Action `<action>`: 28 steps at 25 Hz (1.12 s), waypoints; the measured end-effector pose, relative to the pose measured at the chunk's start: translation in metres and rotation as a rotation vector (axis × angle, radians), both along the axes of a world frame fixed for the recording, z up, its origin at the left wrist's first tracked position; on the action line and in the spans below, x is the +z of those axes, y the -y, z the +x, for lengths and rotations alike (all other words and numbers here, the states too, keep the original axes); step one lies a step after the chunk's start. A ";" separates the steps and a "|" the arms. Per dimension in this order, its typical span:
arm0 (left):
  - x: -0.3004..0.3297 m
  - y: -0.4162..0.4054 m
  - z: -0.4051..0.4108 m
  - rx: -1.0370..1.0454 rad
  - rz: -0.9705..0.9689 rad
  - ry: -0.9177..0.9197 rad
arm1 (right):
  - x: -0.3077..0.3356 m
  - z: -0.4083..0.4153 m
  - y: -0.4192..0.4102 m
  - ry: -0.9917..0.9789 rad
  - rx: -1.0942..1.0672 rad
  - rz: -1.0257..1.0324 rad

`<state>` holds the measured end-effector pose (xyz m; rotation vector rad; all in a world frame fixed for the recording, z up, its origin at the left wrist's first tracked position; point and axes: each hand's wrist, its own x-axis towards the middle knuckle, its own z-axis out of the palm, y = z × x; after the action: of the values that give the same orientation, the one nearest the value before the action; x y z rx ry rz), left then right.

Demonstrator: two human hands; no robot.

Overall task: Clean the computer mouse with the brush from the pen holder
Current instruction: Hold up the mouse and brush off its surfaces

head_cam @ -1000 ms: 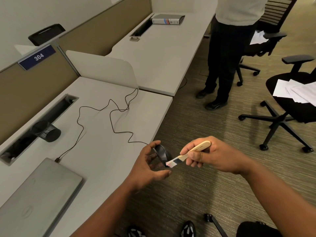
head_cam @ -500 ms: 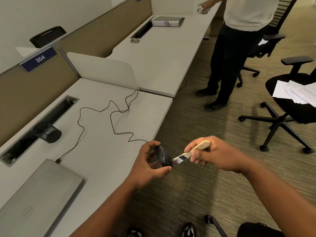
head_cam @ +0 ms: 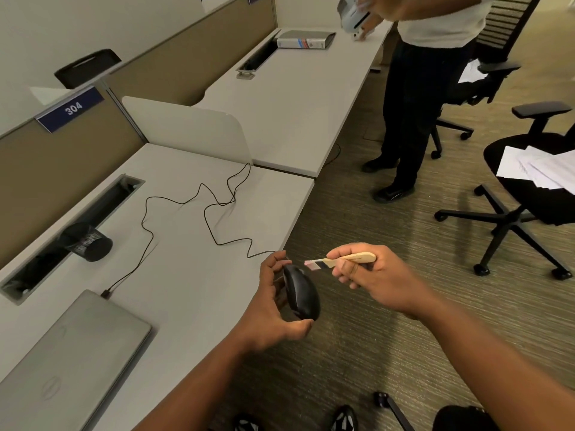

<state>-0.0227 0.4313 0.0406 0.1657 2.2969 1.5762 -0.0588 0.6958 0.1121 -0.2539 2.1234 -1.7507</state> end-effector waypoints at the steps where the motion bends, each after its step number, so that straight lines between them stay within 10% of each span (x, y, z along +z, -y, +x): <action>1: 0.000 0.000 0.000 -0.010 -0.005 0.006 | 0.000 0.001 0.002 -0.018 -0.001 0.015; 28: 0.004 -0.003 0.007 -0.118 -0.082 0.102 | 0.001 -0.006 0.014 -0.028 0.106 0.262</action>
<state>-0.0161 0.4341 0.0450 0.1922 2.2259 1.3979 -0.0649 0.6816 0.1133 -0.3139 2.2853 -1.3999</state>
